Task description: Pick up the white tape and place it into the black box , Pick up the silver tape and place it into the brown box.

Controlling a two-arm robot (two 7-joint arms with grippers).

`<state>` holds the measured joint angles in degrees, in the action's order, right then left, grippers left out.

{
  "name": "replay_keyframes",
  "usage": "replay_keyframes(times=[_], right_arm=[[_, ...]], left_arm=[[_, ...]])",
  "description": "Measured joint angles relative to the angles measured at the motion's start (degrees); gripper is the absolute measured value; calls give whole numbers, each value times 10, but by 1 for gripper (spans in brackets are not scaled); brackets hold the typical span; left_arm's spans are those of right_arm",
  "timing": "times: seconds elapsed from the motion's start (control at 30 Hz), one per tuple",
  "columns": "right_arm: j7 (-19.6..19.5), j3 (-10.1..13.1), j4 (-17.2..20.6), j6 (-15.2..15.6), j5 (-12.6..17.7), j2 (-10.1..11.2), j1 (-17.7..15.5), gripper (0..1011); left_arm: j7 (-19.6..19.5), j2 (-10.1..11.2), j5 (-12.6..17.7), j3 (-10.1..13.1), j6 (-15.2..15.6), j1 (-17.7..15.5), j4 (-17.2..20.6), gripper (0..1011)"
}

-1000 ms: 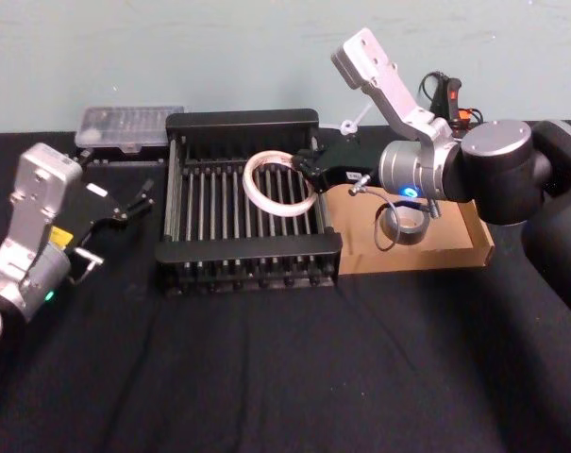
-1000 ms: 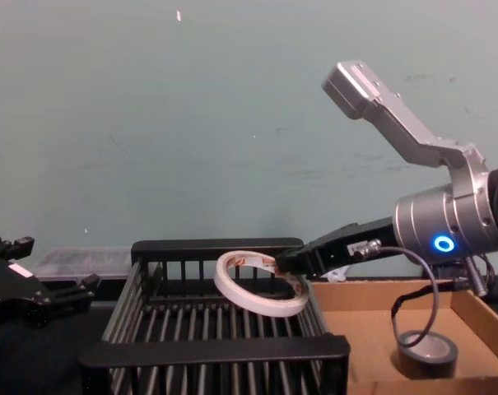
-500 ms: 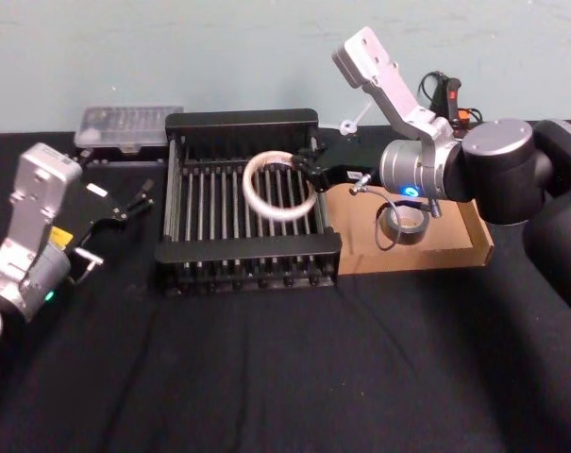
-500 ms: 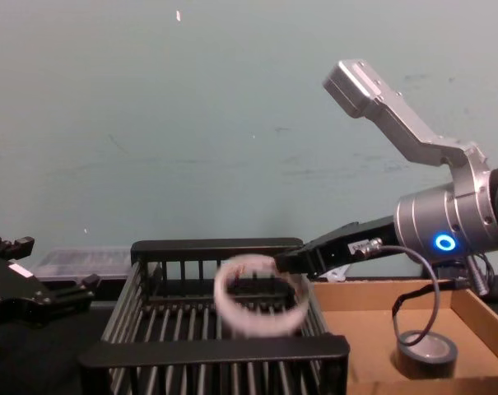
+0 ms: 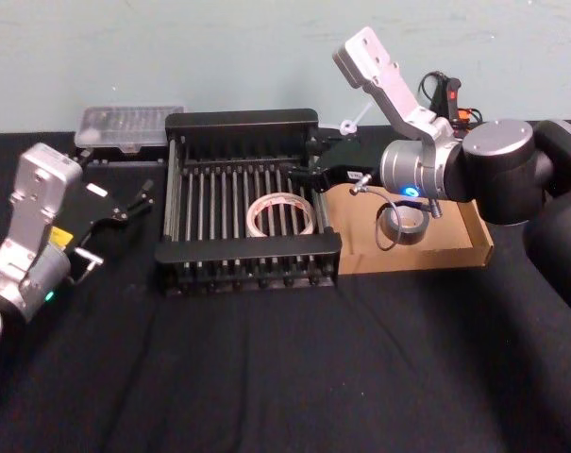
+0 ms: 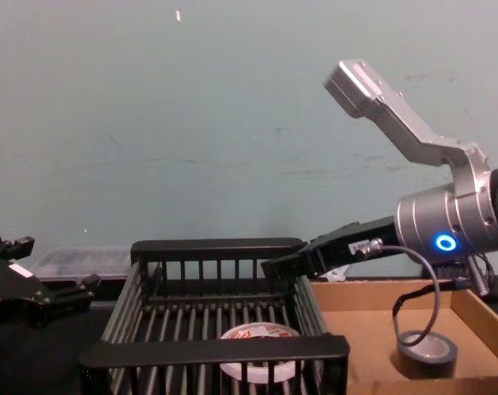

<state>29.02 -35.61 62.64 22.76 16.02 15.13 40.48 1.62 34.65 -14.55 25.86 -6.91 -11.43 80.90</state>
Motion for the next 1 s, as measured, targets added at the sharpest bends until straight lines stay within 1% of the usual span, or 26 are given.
replay_keyframes(times=[0.07, 0.13, 0.17, 0.2, 0.5, 0.6, 0.63, 0.7, 0.73, 0.77, 0.87, 1.0], right_arm=[[0, 0, 0, 0, 0, 0, 0, 670], [0, 0, 0, 0, 0, 0, 0, 684], [0, 0, 0, 0, 0, 0, 0, 748], [0, 0, 0, 0, 0, 0, 0, 787], [-1, 1, 1, 0, 1, 0, -1, 1002], [-11, 15, 8, 0, 3, 2, -11, 1002], [-18, 23, 14, -1, 4, 4, -16, 1002], [-27, 30, 22, -4, 4, 6, -23, 1002], [-39, 38, 34, -7, 4, 8, -31, 1002], [-39, 38, 34, -7, 4, 8, -31, 1002], [-67, 56, 70, -21, -3, 18, -58, 1002], [-99, 73, 114, -41, -16, 31, -94, 1002]], left_arm=[[0, 0, 0, 0, 0, 0, 0, 1001], [0, 0, 0, 0, 0, 0, 0, 1001], [0, 0, 0, 0, 0, 0, 0, 1001], [0, 0, 0, 0, 0, 0, 0, 1001], [0, 0, 0, 0, 0, 0, 0, 1001], [0, 0, 0, 0, 0, 0, 0, 1001], [0, 0, 0, 0, 0, 0, 0, 1001], [0, 0, 0, 0, 0, 0, 0, 1001], [0, 0, 0, 0, 0, 0, 0, 1002], [0, 0, 0, 0, 0, 0, 0, 1001], [0, 0, 0, 0, 0, 0, 0, 1001], [0, 0, 0, 0, 0, 0, 0, 1001]])
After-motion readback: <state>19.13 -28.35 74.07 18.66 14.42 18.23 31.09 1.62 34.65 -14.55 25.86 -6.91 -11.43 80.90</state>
